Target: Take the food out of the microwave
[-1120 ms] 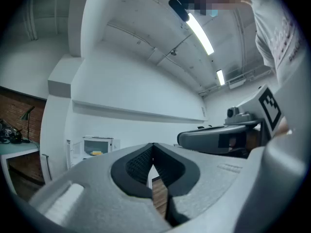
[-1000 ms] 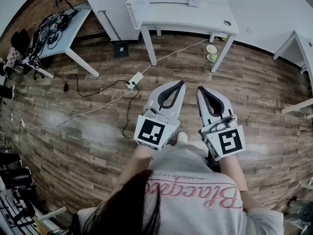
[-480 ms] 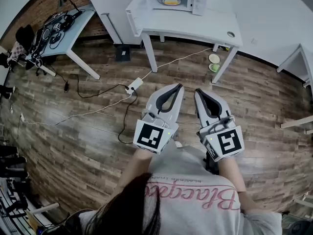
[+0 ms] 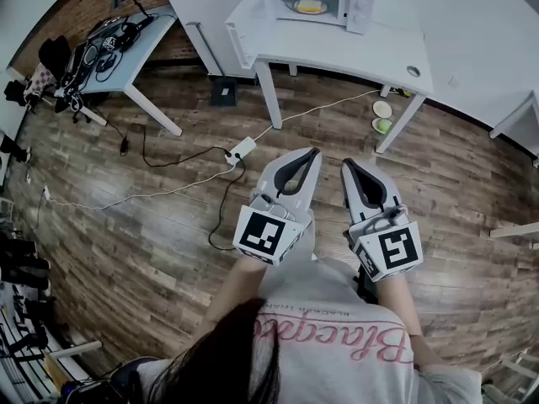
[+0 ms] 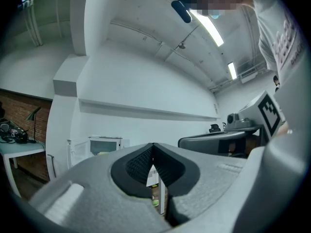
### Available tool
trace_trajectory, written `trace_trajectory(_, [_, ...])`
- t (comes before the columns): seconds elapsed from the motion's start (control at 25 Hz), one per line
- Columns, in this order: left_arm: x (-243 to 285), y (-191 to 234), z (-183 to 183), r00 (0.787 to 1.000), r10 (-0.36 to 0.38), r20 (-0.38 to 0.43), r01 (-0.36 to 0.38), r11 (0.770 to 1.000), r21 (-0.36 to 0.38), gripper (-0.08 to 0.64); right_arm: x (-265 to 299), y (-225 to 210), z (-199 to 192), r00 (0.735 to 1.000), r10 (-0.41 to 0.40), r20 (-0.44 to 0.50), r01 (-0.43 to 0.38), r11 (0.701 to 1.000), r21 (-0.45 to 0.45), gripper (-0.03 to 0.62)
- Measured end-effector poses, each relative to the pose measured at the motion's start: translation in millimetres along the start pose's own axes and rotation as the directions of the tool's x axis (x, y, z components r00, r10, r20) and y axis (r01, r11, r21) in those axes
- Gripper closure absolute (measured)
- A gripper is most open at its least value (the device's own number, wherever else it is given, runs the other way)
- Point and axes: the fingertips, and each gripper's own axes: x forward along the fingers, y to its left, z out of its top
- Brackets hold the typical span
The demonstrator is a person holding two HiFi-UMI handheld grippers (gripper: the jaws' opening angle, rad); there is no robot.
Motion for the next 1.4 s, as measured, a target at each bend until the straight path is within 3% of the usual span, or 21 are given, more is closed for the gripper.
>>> trace_trajectory(0.88, [180, 153, -28, 0.998, -0.050, 0.033, 0.052, 0.997, -0.062, 0.557, 186, -131, -9, 0.998, -0.047, -0.043, 0.047, 0.999, -0.005, 0.584])
trace_trajectory(1.04, [206, 183, -27, 0.994, -0.095, 0.062, 0.100, 0.991, -0.089, 0.557, 228, -152, -6, 0.998, -0.046, -0.040, 0.046, 0.999, 0.008, 0.584])
trace_trajectory(1.4, [254, 232, -41, 0.996, -0.088, 0.032, 0.091, 0.992, -0.091, 0.557, 284, -180, -15, 0.997, -0.038, -0.067, 0.037, 0.999, -0.012, 0.583])
